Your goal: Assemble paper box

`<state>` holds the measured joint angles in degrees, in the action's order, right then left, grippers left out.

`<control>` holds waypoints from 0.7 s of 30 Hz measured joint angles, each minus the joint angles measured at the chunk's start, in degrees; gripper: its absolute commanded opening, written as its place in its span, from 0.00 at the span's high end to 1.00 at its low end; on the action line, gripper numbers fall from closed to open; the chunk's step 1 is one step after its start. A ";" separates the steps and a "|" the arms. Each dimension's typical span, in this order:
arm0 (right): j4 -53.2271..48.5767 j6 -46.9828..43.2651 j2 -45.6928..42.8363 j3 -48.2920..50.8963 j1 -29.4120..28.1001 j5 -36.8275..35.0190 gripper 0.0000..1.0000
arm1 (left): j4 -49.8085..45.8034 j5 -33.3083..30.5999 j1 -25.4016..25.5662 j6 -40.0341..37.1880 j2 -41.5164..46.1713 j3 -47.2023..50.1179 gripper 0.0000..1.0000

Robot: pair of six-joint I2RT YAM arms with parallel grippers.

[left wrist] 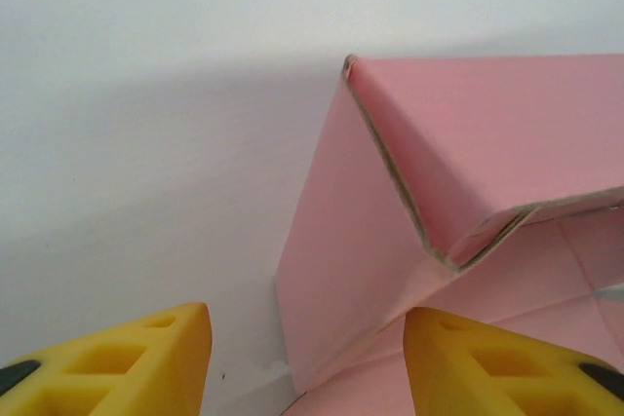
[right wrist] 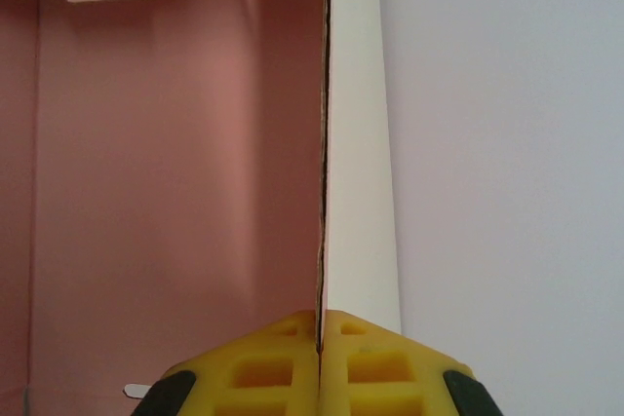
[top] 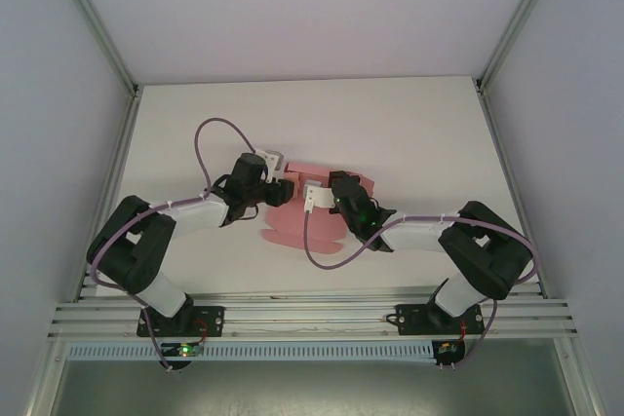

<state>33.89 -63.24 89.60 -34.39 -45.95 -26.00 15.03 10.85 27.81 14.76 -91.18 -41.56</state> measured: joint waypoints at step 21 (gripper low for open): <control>-1.29 1.01 -0.44 -0.59 0.59 1.57 1.00 | 6.56 -22.47 7.80 1.16 -6.47 -2.60 1.00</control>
<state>32.60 -62.24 89.17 -34.98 -45.36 -24.43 21.58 -11.62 35.62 15.92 -97.65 -44.16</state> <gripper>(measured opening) 0.050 0.057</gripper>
